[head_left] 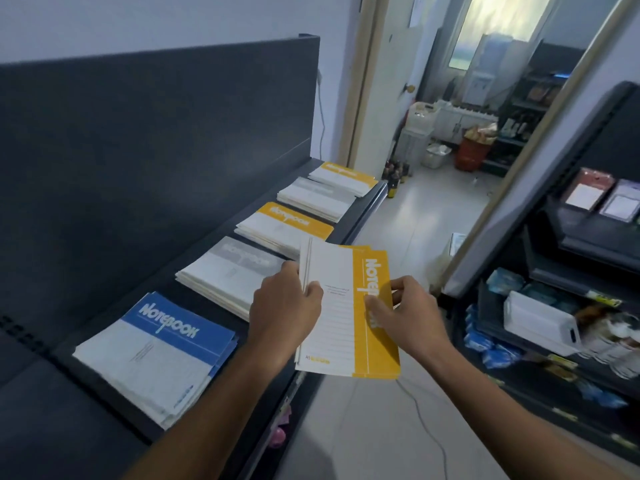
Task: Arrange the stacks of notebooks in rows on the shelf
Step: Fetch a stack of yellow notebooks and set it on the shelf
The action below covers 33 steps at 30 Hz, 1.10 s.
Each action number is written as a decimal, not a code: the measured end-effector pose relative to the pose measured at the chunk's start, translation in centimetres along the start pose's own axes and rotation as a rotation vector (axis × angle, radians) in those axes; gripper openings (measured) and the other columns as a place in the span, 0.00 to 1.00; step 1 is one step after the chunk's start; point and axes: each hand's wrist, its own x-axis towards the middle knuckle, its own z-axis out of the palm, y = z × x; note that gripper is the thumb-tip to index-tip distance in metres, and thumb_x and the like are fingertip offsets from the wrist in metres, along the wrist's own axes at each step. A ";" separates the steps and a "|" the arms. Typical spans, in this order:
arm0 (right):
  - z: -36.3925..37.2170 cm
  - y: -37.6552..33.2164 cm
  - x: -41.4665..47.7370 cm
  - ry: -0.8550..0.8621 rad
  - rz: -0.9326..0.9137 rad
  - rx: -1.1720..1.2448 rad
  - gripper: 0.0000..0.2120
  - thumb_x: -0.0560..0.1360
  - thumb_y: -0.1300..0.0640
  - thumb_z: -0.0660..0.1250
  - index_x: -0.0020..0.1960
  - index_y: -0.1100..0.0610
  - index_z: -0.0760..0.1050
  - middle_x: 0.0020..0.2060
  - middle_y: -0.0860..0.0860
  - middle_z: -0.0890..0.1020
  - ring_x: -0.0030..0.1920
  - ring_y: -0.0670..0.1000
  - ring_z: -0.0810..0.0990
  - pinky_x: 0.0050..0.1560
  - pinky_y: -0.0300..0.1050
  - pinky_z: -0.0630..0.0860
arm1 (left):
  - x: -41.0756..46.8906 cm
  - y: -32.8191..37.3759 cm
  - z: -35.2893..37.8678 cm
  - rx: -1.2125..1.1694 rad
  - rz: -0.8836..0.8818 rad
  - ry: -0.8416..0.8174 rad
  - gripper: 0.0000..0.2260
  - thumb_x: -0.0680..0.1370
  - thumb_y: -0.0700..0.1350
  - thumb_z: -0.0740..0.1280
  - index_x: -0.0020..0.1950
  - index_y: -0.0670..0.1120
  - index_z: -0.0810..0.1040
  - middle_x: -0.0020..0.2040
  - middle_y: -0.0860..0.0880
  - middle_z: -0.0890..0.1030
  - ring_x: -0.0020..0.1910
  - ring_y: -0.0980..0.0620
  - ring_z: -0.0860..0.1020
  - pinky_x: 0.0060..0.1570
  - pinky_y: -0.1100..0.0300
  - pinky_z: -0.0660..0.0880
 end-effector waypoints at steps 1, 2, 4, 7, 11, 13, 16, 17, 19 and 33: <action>-0.3 0.3 1.2 0.000 0.002 0.007 0.17 0.75 0.45 0.71 0.59 0.51 0.73 0.51 0.48 0.81 0.47 0.50 0.81 0.43 0.46 0.77 | 1.0 0.5 0.7 -0.004 -0.003 0.004 0.07 0.79 0.54 0.63 0.52 0.51 0.73 0.46 0.54 0.81 0.42 0.53 0.79 0.37 0.54 0.78; -0.6 0.6 2.5 -0.001 0.001 0.013 0.17 0.75 0.45 0.71 0.59 0.51 0.73 0.51 0.48 0.81 0.47 0.50 0.81 0.44 0.47 0.78 | 2.1 1.0 1.5 -0.003 -0.007 0.007 0.07 0.79 0.54 0.63 0.52 0.52 0.73 0.45 0.55 0.81 0.41 0.54 0.79 0.36 0.56 0.77; -1.2 1.3 5.3 -0.003 -0.005 0.026 0.17 0.75 0.44 0.71 0.58 0.51 0.73 0.51 0.48 0.82 0.47 0.50 0.82 0.45 0.48 0.79 | 4.1 2.0 3.1 0.007 -0.016 0.013 0.08 0.78 0.54 0.64 0.52 0.52 0.73 0.44 0.55 0.80 0.41 0.55 0.78 0.36 0.56 0.76; -2.5 2.8 9.9 -0.031 -0.008 0.050 0.16 0.75 0.44 0.72 0.56 0.49 0.71 0.49 0.47 0.81 0.46 0.48 0.82 0.46 0.49 0.81 | 7.2 4.2 5.8 0.023 -0.018 0.049 0.10 0.78 0.55 0.65 0.54 0.51 0.74 0.42 0.56 0.80 0.40 0.55 0.78 0.35 0.58 0.73; -4.9 5.3 17.0 -0.078 -0.021 0.089 0.14 0.74 0.46 0.72 0.55 0.50 0.72 0.44 0.45 0.82 0.43 0.48 0.83 0.43 0.49 0.81 | 11.3 8.2 9.7 0.011 -0.025 0.080 0.12 0.77 0.56 0.66 0.56 0.52 0.74 0.42 0.58 0.79 0.40 0.56 0.78 0.35 0.58 0.72; -6.4 6.5 20.4 -0.082 -0.035 0.082 0.14 0.74 0.45 0.72 0.54 0.49 0.73 0.43 0.44 0.82 0.41 0.45 0.82 0.36 0.43 0.75 | 13.3 10.5 11.8 0.014 -0.037 0.082 0.12 0.76 0.55 0.66 0.57 0.53 0.75 0.42 0.58 0.79 0.40 0.54 0.78 0.35 0.58 0.69; -8.4 8.4 25.2 -0.098 -0.060 0.062 0.13 0.74 0.43 0.71 0.52 0.48 0.73 0.42 0.44 0.82 0.41 0.44 0.81 0.33 0.40 0.70 | 16.2 13.6 14.7 0.040 -0.063 0.095 0.11 0.76 0.54 0.67 0.56 0.52 0.75 0.42 0.56 0.80 0.39 0.54 0.78 0.33 0.59 0.68; -9.0 8.7 26.7 -0.105 -0.068 0.058 0.13 0.74 0.43 0.71 0.52 0.48 0.73 0.42 0.44 0.82 0.41 0.45 0.81 0.33 0.41 0.71 | 17.1 14.5 15.5 0.043 -0.073 0.099 0.11 0.77 0.54 0.67 0.55 0.51 0.75 0.42 0.57 0.80 0.40 0.54 0.78 0.33 0.59 0.69; -9.9 9.2 29.6 -0.119 -0.080 0.047 0.13 0.73 0.44 0.71 0.51 0.48 0.74 0.41 0.44 0.82 0.41 0.46 0.82 0.36 0.43 0.74 | 18.8 16.0 16.8 0.051 -0.084 0.108 0.11 0.77 0.53 0.67 0.56 0.51 0.74 0.43 0.56 0.80 0.41 0.54 0.78 0.35 0.58 0.70; -9.3 6.3 47.3 -0.257 -0.181 0.082 0.13 0.74 0.47 0.71 0.55 0.47 0.72 0.45 0.43 0.81 0.45 0.46 0.82 0.45 0.47 0.80 | 33.5 18.7 20.9 0.051 -0.168 0.153 0.12 0.78 0.53 0.65 0.57 0.49 0.71 0.47 0.52 0.81 0.45 0.49 0.79 0.39 0.54 0.74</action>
